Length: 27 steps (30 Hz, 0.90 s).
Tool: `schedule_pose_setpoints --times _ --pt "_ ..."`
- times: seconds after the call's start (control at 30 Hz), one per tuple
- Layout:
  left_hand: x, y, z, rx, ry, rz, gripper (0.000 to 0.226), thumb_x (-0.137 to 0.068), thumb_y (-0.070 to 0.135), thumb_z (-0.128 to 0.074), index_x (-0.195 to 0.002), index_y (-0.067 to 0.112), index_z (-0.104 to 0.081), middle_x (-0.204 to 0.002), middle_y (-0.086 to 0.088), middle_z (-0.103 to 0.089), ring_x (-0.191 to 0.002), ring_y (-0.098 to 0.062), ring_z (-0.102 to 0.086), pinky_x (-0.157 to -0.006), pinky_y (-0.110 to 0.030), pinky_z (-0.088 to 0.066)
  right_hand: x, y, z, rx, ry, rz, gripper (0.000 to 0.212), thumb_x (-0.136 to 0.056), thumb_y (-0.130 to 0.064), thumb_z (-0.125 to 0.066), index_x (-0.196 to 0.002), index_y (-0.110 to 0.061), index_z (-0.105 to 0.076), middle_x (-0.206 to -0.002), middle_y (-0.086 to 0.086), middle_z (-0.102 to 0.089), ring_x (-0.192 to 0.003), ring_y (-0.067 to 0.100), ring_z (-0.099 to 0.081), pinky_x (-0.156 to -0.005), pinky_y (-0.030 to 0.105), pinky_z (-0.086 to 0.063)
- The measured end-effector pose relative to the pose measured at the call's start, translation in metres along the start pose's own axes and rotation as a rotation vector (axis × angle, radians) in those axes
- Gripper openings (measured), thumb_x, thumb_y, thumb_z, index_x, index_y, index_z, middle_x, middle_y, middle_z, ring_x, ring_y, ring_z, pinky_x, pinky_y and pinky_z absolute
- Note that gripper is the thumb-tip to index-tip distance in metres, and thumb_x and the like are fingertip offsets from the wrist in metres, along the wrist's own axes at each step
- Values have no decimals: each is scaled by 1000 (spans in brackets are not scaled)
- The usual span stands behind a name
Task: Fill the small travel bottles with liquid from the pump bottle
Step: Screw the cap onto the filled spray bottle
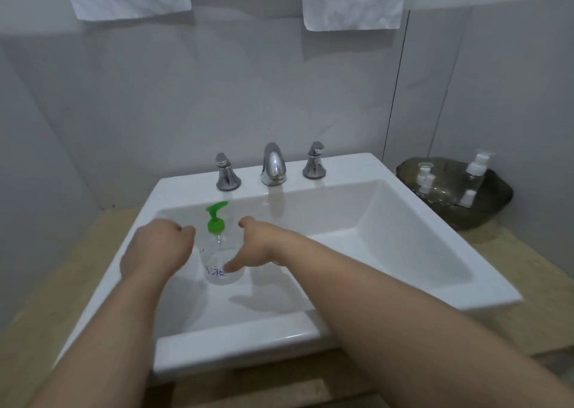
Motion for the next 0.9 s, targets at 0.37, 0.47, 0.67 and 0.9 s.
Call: schedule_pose_setpoints --times 0.37,0.47,0.67,0.9 --pt "-3 1 -2 338 131 -76 41 -98 20 -56 -59 6 -59 -63 -11 -61 -66 -32 -52 -60 -36 -36 -36 -22 -15 -7 229 117 87 -76 -37 -85 -145 -19 -35 -132 13 -51 -119 34 -57 -94 38 -49" --pt "-5 3 1 339 155 -96 40 -98 21 -56 -63 3 -62 -65 -11 -63 -67 -29 -54 -60 -34 -36 -20 -22 -6 56 233 144 85 -76 -41 -84 -143 -19 -36 -130 14 -53 -118 35 -57 -94 40 -51" --pt "-1 5 3 339 173 -129 42 -98 22 -58 -60 4 -61 -57 -11 -57 -60 -32 -51 -59 -36 -36 54 0 52 -98 380 118 73 -76 -51 -81 -132 -24 -42 -120 3 -57 -110 27 -61 -80 33 -52" --pt "0 21 -9 255 118 -173 45 -100 21 -57 -57 7 -60 -61 -13 -64 -64 -29 -56 -57 -32 -35 149 88 186 -193 775 -69 67 -75 -51 -82 -126 -29 -45 -97 -10 -58 -93 20 -61 -73 32 -45"
Point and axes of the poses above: each hand's wrist, its own x-axis away from the middle knuckle, its own z-axis out of the back of the hand, y = z × x, the point moved 10 cm from there along -x, towards the middle knuckle
